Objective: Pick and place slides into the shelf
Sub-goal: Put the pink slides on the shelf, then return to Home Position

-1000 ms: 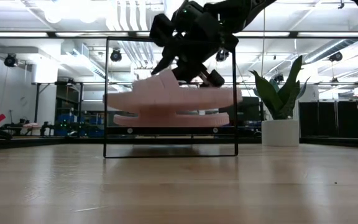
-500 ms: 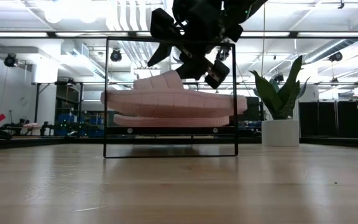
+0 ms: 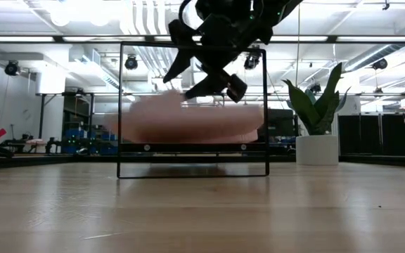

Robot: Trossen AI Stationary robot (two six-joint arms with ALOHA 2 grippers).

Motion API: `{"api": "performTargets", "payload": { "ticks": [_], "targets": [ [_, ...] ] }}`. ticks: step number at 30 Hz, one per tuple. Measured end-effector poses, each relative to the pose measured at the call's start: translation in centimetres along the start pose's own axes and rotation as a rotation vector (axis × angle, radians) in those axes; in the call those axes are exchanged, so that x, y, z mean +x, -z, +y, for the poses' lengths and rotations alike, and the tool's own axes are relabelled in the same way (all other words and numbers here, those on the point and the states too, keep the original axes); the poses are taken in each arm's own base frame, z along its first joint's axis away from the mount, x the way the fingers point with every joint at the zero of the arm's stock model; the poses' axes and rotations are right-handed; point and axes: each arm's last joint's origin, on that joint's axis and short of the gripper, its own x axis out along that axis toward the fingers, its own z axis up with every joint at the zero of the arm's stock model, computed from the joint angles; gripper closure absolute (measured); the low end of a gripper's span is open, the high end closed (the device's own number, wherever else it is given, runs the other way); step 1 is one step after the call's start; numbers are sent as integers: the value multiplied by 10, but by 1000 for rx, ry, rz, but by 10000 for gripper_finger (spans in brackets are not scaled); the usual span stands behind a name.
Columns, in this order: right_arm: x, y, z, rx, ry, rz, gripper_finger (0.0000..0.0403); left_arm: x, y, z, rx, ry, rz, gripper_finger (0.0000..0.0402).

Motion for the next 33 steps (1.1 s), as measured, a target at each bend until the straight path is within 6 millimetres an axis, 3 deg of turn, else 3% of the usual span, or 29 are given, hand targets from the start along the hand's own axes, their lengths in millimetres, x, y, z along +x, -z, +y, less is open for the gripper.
{"api": "performTargets", "payload": {
  "ticks": [6, 9, 14, 20, 24, 27, 30, 33],
  "targets": [
    [1, -3, 8, 77, -62, -26, 190, 3, 2, -4, 13, 1, 12, 303],
    [1, -3, 9, 70, -68, 50, 189, 6, 3, -6, 22, 2, 21, 303],
    [-22, -4, -10, 68, 6, 239, 188, 6, 3, -7, 25, 2, 23, 303],
    [-76, -2, -42, 181, 194, 233, 189, 1, 1, 0, 37, -28, 7, 305],
    [-123, 2, -60, 408, 361, 182, 202, 4, -6, 7, 21, 80, -66, 326],
    [-159, 2, -64, 606, 465, 144, 216, 18, -9, 16, 29, 142, -122, 357],
    [-191, -1, -62, 772, 549, 95, 232, 34, -7, 33, 51, 59, -125, 391],
    [-212, -7, -52, 850, 588, 62, 247, 42, -6, 52, 44, 25, -138, 397]
  ]
}}
